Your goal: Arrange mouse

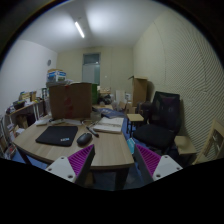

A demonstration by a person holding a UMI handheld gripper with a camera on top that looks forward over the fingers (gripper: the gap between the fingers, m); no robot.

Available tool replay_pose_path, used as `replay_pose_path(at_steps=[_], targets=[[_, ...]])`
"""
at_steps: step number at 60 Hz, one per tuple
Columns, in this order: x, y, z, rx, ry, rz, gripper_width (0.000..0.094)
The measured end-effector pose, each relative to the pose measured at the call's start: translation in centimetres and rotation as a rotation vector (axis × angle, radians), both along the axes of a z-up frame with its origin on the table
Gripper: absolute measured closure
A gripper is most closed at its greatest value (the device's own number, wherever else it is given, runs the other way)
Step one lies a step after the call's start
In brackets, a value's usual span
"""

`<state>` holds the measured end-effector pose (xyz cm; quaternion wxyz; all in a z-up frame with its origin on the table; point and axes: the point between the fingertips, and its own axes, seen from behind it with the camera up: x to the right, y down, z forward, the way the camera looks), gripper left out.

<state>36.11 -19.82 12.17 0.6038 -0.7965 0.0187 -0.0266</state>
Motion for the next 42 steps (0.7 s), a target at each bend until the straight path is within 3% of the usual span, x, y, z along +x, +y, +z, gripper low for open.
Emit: replay_pose_path(at_steps=[7, 17, 24, 42], targets=[[-3.5, 1.2, -1.0, -0.028, -0.004, 0.02, 0.0129], [-5.8, 4.8, -5.2, -0.098, 0.02, 0.127, 0.0121], [-11.7, 8.3, -6.2, -0.122, 0.05, 0.143, 0.013], [-13.6, 16.3, -11.7, -0.249, 0.055, 0.148, 0.0142]])
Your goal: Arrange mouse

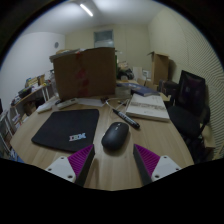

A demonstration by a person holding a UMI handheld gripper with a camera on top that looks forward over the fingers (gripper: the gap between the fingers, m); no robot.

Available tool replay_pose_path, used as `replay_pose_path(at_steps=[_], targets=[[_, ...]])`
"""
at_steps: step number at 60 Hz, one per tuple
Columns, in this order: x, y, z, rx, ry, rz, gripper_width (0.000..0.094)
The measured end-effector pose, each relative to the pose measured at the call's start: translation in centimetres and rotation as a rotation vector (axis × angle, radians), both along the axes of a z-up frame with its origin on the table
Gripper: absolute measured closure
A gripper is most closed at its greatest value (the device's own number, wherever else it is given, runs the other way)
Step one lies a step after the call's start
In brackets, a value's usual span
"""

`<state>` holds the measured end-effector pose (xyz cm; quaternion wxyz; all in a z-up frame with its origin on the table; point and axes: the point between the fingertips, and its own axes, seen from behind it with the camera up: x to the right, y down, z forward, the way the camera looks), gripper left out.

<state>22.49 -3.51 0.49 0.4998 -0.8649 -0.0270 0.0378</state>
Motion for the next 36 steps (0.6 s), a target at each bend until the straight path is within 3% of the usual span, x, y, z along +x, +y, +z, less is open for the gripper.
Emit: replay_pose_path(at_steps=[17, 20, 29, 32, 33, 34, 35, 36], targets=[[0.0, 4.9, -1.0, -0.031, -0.042, -0.03, 0.0148], [-0.1, 5.5, -1.1, -0.036, -0.043, -0.025, 0.0103], [-0.3, 5.6, -1.2, -0.075, -0.049, -0.002, 0.0169], [-0.5, 5.7, -1.3, -0.081, -0.052, 0.011, 0.024], [-0.5, 5.7, -1.3, -0.08, -0.052, 0.012, 0.022], [-0.5, 5.7, -1.3, -0.082, -0.051, 0.012, 0.0253], [-0.5, 5.7, -1.3, -0.083, -0.049, 0.012, 0.0348], [-0.6, 5.7, -1.3, -0.084, -0.045, 0.011, 0.0357]])
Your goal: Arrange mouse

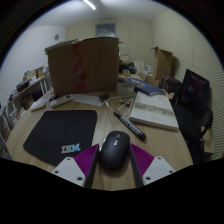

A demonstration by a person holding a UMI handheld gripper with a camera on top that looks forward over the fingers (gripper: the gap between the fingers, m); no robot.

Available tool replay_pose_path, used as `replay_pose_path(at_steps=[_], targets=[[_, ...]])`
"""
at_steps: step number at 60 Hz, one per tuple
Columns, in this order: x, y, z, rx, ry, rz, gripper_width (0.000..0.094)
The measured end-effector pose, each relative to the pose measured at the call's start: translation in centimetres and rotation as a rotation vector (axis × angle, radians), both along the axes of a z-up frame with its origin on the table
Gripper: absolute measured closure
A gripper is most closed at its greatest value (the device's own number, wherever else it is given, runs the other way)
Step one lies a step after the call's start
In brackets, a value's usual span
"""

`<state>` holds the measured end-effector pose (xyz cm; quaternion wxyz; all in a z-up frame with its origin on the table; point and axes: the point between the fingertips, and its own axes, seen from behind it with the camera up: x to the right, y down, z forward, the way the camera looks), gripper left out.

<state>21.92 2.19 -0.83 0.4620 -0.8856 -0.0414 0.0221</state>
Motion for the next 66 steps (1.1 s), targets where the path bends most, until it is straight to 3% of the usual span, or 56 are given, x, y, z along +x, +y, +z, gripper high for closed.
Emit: replay_pose_path(at_steps=[17, 23, 32, 37, 49, 66], targets=[[0.2, -0.4, 0.5, 0.04, -0.024, -0.044, 0.0523], [-0.5, -0.6, 4.8, 0.146, -0.099, -0.066, 0.0524], [-8.3, -0.3, 14.6, 0.282, 0.013, 0.018, 0.0525], [-13.0, 0.5, 16.7, 0.308, -0.005, 0.081, 0.0526], [-19.4, 1.9, 9.2, 0.168, -0.019, 0.14, 0.0527], [-17.7, 2.8, 2.0, -0.001, -0.072, 0.071, 0.0524]])
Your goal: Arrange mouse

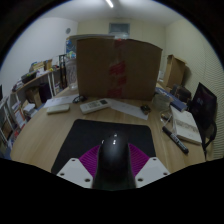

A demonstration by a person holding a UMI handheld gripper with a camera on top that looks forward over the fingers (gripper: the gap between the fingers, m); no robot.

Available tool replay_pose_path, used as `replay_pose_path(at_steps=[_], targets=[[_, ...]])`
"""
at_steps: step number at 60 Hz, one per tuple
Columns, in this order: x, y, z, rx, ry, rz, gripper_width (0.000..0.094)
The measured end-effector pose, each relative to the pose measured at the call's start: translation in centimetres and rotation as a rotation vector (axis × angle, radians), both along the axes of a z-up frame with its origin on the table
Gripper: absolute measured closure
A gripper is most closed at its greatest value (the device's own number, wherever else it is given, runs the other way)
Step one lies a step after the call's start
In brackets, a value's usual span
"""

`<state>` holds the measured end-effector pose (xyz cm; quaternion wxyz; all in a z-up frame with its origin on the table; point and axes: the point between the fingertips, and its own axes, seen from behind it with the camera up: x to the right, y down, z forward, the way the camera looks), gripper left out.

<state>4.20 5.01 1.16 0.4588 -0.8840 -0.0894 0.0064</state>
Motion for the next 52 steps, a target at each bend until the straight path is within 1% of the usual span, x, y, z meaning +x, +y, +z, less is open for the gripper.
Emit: replay_pose_path(at_steps=[5, 7, 11, 18, 19, 20, 22, 23, 27, 28, 29, 34, 41, 48, 52], targets=[[0.1, -0.3, -1.6, -0.048, -0.017, 0.005, 0.0525], [0.0, -0.2, -1.6, -0.037, -0.012, 0.005, 0.0522], [0.0, -0.4, -1.8, -0.05, 0.004, 0.003, 0.0511], [0.0, -0.3, -1.8, -0.067, 0.044, -0.007, 0.0411], [-0.1, -0.4, -1.8, -0.065, 0.046, -0.003, 0.034], [0.0, -0.3, -1.8, -0.062, 0.048, -0.004, 0.0313], [-0.1, -0.4, -1.7, -0.054, 0.048, 0.0, 0.019], [-0.1, -0.4, -1.6, -0.047, 0.046, 0.005, 0.0103], [-0.1, -0.7, -0.7, -0.012, 0.044, 0.017, 0.0057], [-0.1, -0.9, -0.5, -0.007, 0.05, 0.02, 0.01], [-0.1, -1.1, -0.3, -0.001, 0.056, 0.021, 0.0106], [-0.3, -2.5, 1.0, 0.019, 0.104, 0.028, 0.01], [-0.1, -5.1, 3.5, 0.07, 0.158, 0.048, 0.0104], [0.9, -8.7, 5.2, 0.111, 0.195, 0.058, 0.01], [1.4, -10.9, 5.7, 0.119, 0.215, 0.066, 0.0098]])
